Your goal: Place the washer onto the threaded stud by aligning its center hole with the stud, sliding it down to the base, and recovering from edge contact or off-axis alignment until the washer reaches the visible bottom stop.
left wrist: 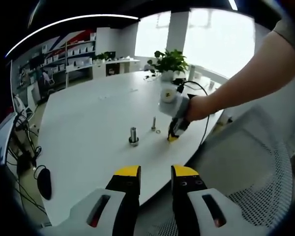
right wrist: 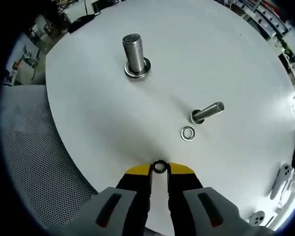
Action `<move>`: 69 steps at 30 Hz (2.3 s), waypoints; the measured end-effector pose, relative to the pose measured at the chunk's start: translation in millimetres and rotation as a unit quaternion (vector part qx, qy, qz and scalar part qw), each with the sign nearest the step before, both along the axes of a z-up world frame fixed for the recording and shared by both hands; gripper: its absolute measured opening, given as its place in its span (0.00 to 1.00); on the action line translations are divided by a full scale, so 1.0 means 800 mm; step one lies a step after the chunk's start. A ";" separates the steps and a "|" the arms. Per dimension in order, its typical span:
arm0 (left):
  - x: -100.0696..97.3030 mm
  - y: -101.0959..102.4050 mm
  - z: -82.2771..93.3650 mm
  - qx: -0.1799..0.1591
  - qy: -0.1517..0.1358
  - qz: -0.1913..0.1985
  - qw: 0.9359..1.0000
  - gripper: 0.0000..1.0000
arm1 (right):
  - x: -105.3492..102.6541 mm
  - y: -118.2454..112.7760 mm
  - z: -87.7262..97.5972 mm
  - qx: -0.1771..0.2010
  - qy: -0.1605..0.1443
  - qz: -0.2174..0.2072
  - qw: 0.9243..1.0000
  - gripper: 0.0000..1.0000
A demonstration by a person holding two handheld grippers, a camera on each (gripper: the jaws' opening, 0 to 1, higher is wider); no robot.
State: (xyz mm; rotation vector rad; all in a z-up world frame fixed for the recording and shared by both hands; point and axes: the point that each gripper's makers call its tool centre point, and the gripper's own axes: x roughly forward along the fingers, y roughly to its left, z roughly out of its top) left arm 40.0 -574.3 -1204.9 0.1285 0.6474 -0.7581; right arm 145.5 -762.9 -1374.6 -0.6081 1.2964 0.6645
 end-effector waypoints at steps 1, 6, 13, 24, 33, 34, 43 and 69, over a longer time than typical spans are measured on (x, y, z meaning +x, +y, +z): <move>-0.001 0.000 -0.001 0.001 0.001 -0.002 1.000 0.22 | -0.001 0.000 0.000 -0.001 0.002 0.001 1.000 0.13; -0.004 -0.003 -0.002 -0.001 0.005 -0.008 1.000 0.23 | 0.003 -0.003 0.011 -0.003 -0.002 -0.001 1.000 0.13; -0.003 -0.001 -0.001 -0.002 0.003 -0.004 1.000 0.23 | 0.026 -0.004 0.044 -0.006 -0.022 0.013 1.000 0.13; -0.002 -0.001 0.001 -0.005 0.000 -0.003 1.000 0.23 | 0.059 -0.008 0.082 0.004 -0.064 0.011 0.998 0.13; -0.001 0.000 0.001 -0.006 0.001 0.000 1.000 0.24 | 0.079 -0.010 0.101 0.011 -0.089 0.008 0.996 0.14; -0.001 -0.001 0.000 -0.005 0.001 -0.001 1.000 0.24 | 0.080 -0.010 0.103 0.013 -0.093 0.007 0.996 0.14; 0.001 0.007 -0.008 0.007 0.015 0.016 1.000 0.24 | 0.094 0.001 0.114 0.037 -0.103 0.010 0.994 0.14; 0.001 0.010 -0.013 0.014 0.025 0.022 0.999 0.25 | 0.095 0.020 0.080 0.019 -0.086 0.071 0.994 0.14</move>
